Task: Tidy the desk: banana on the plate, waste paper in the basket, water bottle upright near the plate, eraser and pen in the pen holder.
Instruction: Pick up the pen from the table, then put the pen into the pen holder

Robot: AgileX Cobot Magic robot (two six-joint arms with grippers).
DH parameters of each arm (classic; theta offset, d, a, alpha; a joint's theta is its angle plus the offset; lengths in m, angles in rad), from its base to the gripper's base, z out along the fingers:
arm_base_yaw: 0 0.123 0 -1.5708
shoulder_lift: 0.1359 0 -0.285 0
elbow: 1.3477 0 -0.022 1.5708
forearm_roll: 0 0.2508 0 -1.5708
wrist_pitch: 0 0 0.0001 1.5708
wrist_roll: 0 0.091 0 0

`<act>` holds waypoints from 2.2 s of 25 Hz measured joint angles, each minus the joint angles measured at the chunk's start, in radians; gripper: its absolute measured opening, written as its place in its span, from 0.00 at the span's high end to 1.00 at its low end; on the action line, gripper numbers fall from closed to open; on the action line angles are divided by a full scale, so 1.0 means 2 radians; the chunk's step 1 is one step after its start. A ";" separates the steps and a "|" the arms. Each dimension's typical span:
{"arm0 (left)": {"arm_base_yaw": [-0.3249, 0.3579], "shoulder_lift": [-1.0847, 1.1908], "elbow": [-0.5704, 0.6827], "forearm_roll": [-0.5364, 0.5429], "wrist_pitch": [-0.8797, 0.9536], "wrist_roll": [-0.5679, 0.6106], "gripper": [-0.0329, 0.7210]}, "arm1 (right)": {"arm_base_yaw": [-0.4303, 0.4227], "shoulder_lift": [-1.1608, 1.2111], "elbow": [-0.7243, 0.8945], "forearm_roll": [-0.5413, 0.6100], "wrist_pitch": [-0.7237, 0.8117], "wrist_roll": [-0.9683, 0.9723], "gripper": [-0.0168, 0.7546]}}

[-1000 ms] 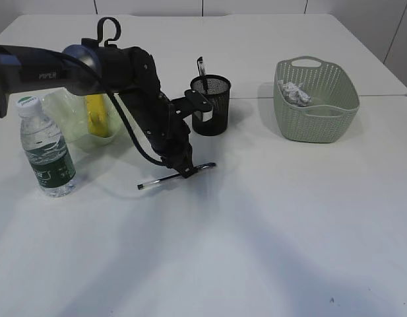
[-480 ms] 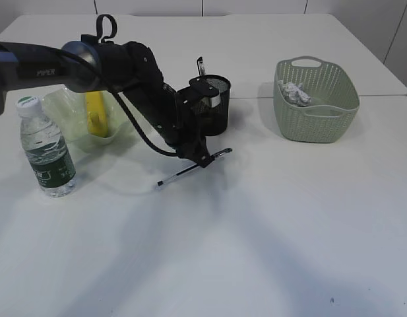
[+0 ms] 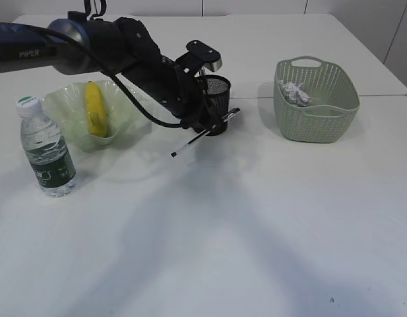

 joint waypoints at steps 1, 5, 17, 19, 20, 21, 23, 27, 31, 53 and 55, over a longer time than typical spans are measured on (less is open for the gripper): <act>0.000 -0.001 0.000 -0.005 -0.003 0.002 0.90 | 0.000 0.000 0.000 0.000 -0.003 0.000 0.79; 0.000 -0.008 0.000 -0.031 -0.022 0.017 0.90 | 0.000 0.000 0.000 0.000 -0.008 0.000 0.79; 0.000 -0.030 0.000 -0.236 -0.112 0.167 0.90 | 0.000 0.000 0.000 0.000 -0.034 0.000 0.79; 0.000 -0.030 0.000 -0.279 -0.118 0.207 0.90 | 0.000 0.000 0.000 -0.004 -0.042 0.000 0.79; 0.000 -0.030 0.000 -0.303 -0.119 0.230 0.90 | 0.000 0.000 0.000 -0.006 -0.047 0.000 0.79; 0.000 -0.030 0.000 -0.327 -0.121 0.253 0.90 | 0.000 0.000 0.000 -0.010 -0.050 0.000 0.79; 0.000 -0.030 0.000 -0.368 -0.126 0.294 0.90 | 0.000 0.001 0.000 -0.023 -0.056 0.004 0.79; 0.000 -0.030 0.001 -0.445 -0.130 0.365 0.90 | 0.000 0.022 0.000 -0.051 -0.061 0.008 0.79; 0.000 -0.030 0.002 -0.520 -0.132 0.435 0.90 | -0.009 0.052 0.000 -0.066 -0.069 0.022 0.79; 0.005 -0.032 0.002 -0.592 -0.118 0.519 0.90 | -0.053 0.110 0.000 -0.074 -0.126 0.063 0.79; 0.009 -0.035 0.002 -0.592 -0.118 0.519 0.90 | -0.053 0.110 0.000 -0.074 -0.129 0.064 0.79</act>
